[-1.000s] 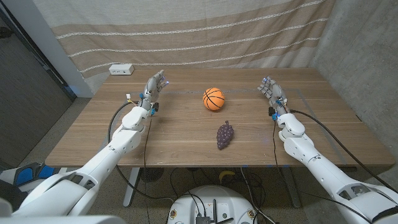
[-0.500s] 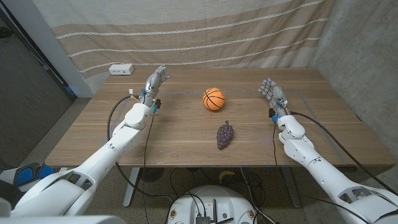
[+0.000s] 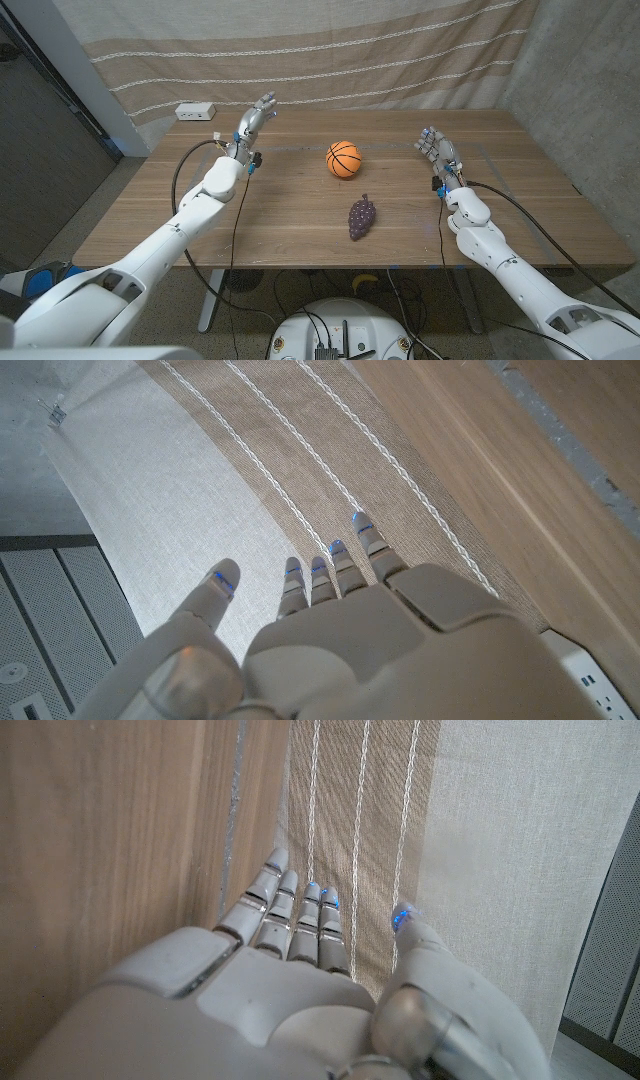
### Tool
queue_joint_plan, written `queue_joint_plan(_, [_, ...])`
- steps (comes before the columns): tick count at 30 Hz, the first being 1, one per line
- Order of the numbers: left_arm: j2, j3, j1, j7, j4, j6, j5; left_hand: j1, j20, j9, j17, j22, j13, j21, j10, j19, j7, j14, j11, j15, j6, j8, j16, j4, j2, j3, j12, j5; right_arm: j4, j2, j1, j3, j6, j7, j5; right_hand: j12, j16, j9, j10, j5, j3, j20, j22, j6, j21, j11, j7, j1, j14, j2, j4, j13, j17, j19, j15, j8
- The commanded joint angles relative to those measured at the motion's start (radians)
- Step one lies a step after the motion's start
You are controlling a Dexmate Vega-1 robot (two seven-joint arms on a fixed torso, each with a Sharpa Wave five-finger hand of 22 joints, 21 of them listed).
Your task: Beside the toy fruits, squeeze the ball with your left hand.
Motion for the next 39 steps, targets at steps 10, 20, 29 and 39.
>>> queue_joint_plan(10, [0.028,0.049,-0.065,0.012,-0.034,0.015,0.169,0.011,0.000,0.002,0.002,0.003,0.005,0.005,0.018,0.014,-0.003,0.014,-0.004,-0.005,0.017,0.000,-0.004,-0.015,0.008,0.004,-0.002,-0.002,-0.064,-0.017,-0.045,0.003,-0.001,-0.023,-0.013,0.006,0.008,0.005,0.014,0.009,-0.001,0.008,0.002,0.010,-0.002,0.005,-0.001,-0.003,0.010,0.003,-0.011,0.002,0.002,0.009,0.000,0.005])
queue_joint_plan(20, [0.028,0.079,-0.111,-0.021,-0.020,0.001,0.216,0.010,-0.002,0.002,0.003,0.003,0.005,0.005,0.021,0.017,-0.004,0.016,-0.006,-0.006,0.020,-0.001,-0.006,-0.020,0.009,0.005,-0.002,-0.003,-0.070,-0.016,-0.056,0.002,0.011,-0.026,-0.019,0.005,0.007,0.006,0.017,0.011,-0.002,0.008,0.002,0.014,-0.004,0.008,0.001,-0.005,0.010,0.002,-0.015,0.002,0.001,0.009,0.001,0.005])
queue_joint_plan(29, [0.025,0.112,-0.153,-0.040,-0.001,-0.011,0.273,0.010,-0.001,0.002,0.003,0.003,0.006,0.004,0.024,0.020,-0.004,0.018,-0.007,-0.009,0.021,-0.002,-0.008,-0.025,0.011,0.005,-0.003,-0.004,-0.079,-0.016,-0.068,0.003,0.020,-0.027,-0.020,0.005,0.006,0.006,0.021,0.013,-0.002,0.009,0.002,0.016,-0.005,0.011,0.002,-0.006,0.010,0.002,-0.018,0.002,0.001,0.010,0.000,0.004])
queue_joint_plan(39, [0.015,0.141,-0.196,-0.082,0.034,-0.045,0.294,0.008,0.000,0.002,0.004,0.004,0.006,0.003,0.029,0.022,-0.006,0.021,-0.010,-0.011,0.022,-0.003,-0.009,-0.029,0.012,0.005,-0.004,-0.004,-0.090,-0.016,-0.081,0.007,0.027,-0.039,-0.024,0.004,0.006,0.006,0.023,0.015,-0.003,0.009,0.003,0.017,-0.007,0.012,0.003,-0.008,0.010,0.002,-0.021,0.003,0.000,0.010,0.002,0.003])
